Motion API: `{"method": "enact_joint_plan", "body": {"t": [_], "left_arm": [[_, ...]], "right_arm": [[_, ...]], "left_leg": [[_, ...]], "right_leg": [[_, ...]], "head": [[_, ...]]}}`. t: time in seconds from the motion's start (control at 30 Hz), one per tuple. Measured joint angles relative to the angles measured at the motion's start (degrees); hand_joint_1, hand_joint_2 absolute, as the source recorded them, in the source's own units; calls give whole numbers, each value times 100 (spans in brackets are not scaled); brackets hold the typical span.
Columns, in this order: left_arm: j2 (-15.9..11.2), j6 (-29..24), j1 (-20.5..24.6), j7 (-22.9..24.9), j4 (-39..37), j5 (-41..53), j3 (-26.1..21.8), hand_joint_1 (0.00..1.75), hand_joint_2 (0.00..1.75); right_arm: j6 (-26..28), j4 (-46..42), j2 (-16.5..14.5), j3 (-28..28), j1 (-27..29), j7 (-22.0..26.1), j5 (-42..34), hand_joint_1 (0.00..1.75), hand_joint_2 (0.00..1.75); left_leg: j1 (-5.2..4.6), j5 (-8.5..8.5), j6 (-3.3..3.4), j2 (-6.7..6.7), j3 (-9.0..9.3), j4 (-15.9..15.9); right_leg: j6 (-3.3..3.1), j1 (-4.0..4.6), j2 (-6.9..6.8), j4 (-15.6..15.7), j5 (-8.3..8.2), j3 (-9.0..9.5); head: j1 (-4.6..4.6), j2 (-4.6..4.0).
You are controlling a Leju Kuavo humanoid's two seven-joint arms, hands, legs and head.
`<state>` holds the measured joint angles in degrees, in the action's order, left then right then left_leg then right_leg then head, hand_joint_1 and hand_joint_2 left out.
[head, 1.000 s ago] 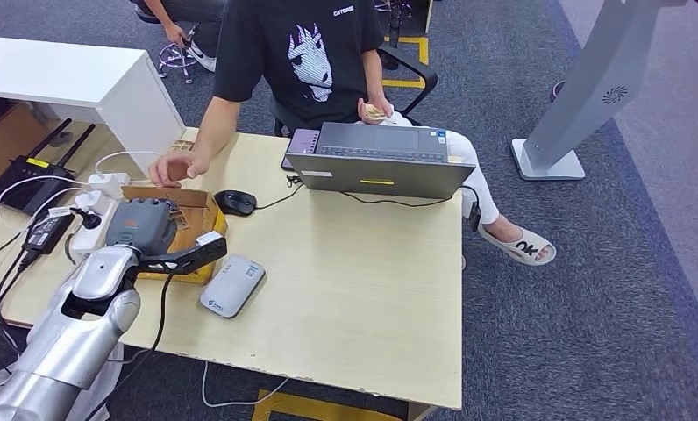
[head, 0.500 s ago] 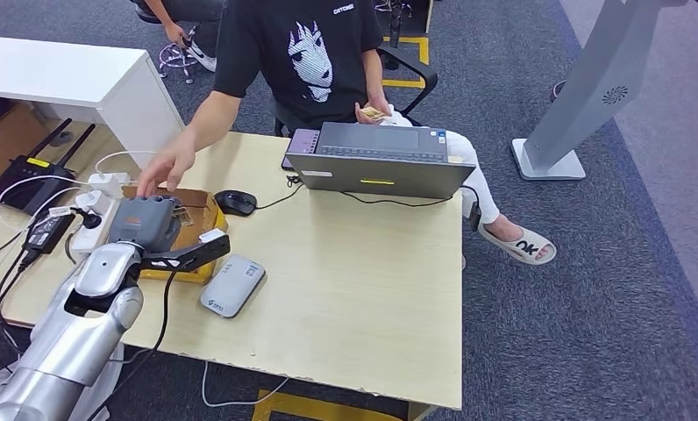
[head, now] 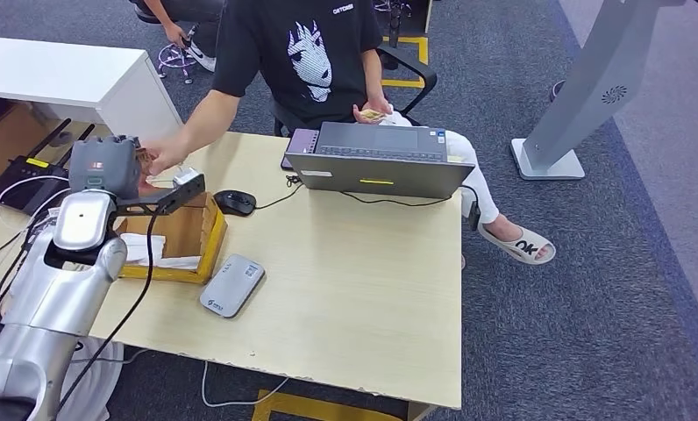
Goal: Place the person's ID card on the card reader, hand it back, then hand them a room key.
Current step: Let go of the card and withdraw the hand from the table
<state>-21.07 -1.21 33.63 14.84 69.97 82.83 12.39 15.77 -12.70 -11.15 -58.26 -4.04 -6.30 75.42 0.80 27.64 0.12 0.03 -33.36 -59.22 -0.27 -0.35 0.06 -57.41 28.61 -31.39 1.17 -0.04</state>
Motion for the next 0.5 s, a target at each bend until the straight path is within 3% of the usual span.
{"method": "enact_joint_plan", "body": {"t": [0.13,0.5], "left_arm": [[68,70,359,15,-151,133,-39,175,175],[238,120,392,18,-201,100,-59,175,175]], "right_arm": [[-2,0,0,5,-4,-48,25,0,175],[-18,0,0,6,-7,-49,36,0,175]], "left_leg": [[-1,0,0,1,0,0],[-1,1,-1,10,-1,0]], "right_leg": [[-1,0,2,-1,-1,0],[0,-1,12,-1,0,-4]], "head": [[-1,0],[-1,0]]}}
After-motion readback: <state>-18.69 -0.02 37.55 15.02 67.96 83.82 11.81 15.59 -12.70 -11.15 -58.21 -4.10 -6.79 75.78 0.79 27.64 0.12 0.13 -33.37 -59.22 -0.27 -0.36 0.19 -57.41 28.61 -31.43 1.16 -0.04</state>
